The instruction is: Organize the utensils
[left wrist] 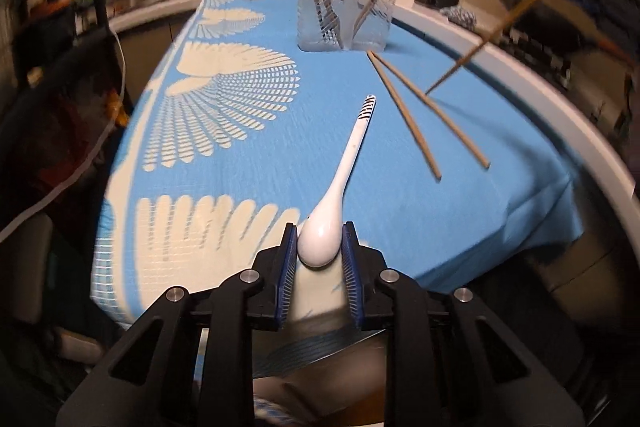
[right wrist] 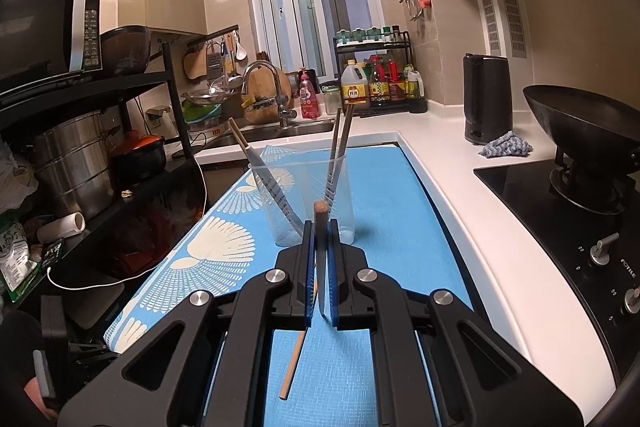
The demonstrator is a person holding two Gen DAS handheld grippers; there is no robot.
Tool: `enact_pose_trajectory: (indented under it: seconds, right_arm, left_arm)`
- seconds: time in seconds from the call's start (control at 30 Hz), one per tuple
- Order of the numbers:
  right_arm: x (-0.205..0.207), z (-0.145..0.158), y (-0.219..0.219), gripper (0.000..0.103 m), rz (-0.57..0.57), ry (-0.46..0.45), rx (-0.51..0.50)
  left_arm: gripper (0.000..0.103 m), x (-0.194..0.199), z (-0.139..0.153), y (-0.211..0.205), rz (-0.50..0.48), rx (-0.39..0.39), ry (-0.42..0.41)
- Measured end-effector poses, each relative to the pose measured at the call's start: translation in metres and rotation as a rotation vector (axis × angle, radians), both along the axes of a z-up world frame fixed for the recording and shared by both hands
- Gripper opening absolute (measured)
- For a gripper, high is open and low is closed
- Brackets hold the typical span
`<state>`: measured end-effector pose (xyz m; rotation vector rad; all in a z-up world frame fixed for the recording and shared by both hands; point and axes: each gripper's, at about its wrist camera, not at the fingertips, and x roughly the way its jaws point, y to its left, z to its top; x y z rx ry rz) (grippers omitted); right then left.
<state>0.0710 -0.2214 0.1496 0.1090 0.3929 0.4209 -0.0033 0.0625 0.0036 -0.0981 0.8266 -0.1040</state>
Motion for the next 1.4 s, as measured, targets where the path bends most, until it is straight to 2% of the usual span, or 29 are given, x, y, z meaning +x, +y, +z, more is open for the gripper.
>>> enact_pose_trajectory:
  seconds: [0.13,0.2,0.3,0.33,0.43,0.63,0.73,0.8,0.83,0.9,0.97,1.07,1.17,1.2,1.4]
  right_arm:
    - [0.001,0.000,-0.003,0.006,-0.001,0.005,0.005]
    - [0.001,0.000,-0.004,0.006,-0.001,0.006,0.007]
    - [0.001,-0.001,-0.004,0.006,0.003,0.005,0.001]
    - [0.001,-0.001,-0.004,0.006,0.003,0.006,0.000]
    - [0.001,-0.001,-0.004,0.006,0.002,0.007,-0.002]
    - [0.003,-0.003,-0.005,0.006,-0.002,0.005,-0.008]
    - [0.003,-0.002,-0.003,0.006,0.002,0.002,-0.015]
    - [0.002,-0.001,-0.001,0.006,0.007,-0.002,-0.024]
    - [0.002,-0.001,0.000,0.006,0.007,-0.002,-0.026]
    - [0.002,-0.001,0.001,0.006,0.006,-0.001,-0.027]
    - [0.002,-0.001,0.001,0.006,0.006,-0.002,-0.028]
    - [0.002,0.000,0.000,0.006,0.006,-0.002,-0.029]
    - [0.002,0.000,0.000,0.006,0.003,-0.002,-0.029]
    - [0.002,0.000,0.000,0.006,0.002,-0.002,-0.028]
    - [0.002,-0.001,-0.004,0.006,0.003,0.002,-0.033]
  left_arm:
    - [0.022,0.025,0.001,0.005,0.049,-0.156,0.009]
    - [0.022,0.041,-0.004,0.009,0.081,-0.279,0.028]
    - [0.022,0.066,-0.018,0.019,0.128,-0.517,0.076]
    - [0.022,0.073,-0.023,0.021,0.138,-0.571,0.092]
    - [0.023,0.086,-0.035,0.026,0.158,-0.662,0.122]
    - [0.023,0.089,-0.036,0.046,0.231,-0.714,0.117]
    - [0.022,0.089,-0.049,0.068,0.282,-0.899,0.141]
    - [0.022,0.089,-0.053,0.077,0.308,-0.983,0.158]
    - [0.022,0.089,-0.054,0.080,0.321,-0.997,0.165]
    - [0.022,0.088,-0.050,0.083,0.341,-0.967,0.154]
    - [0.022,0.089,-0.041,0.082,0.354,-0.873,0.135]
    - [0.023,0.093,-0.011,0.068,0.319,-0.581,0.048]
    - [0.023,0.100,0.005,0.063,0.277,-0.347,-0.032]
    - [0.023,0.102,0.005,0.064,0.263,-0.303,-0.039]
    - [0.022,0.114,-0.009,0.048,0.164,-0.174,0.016]
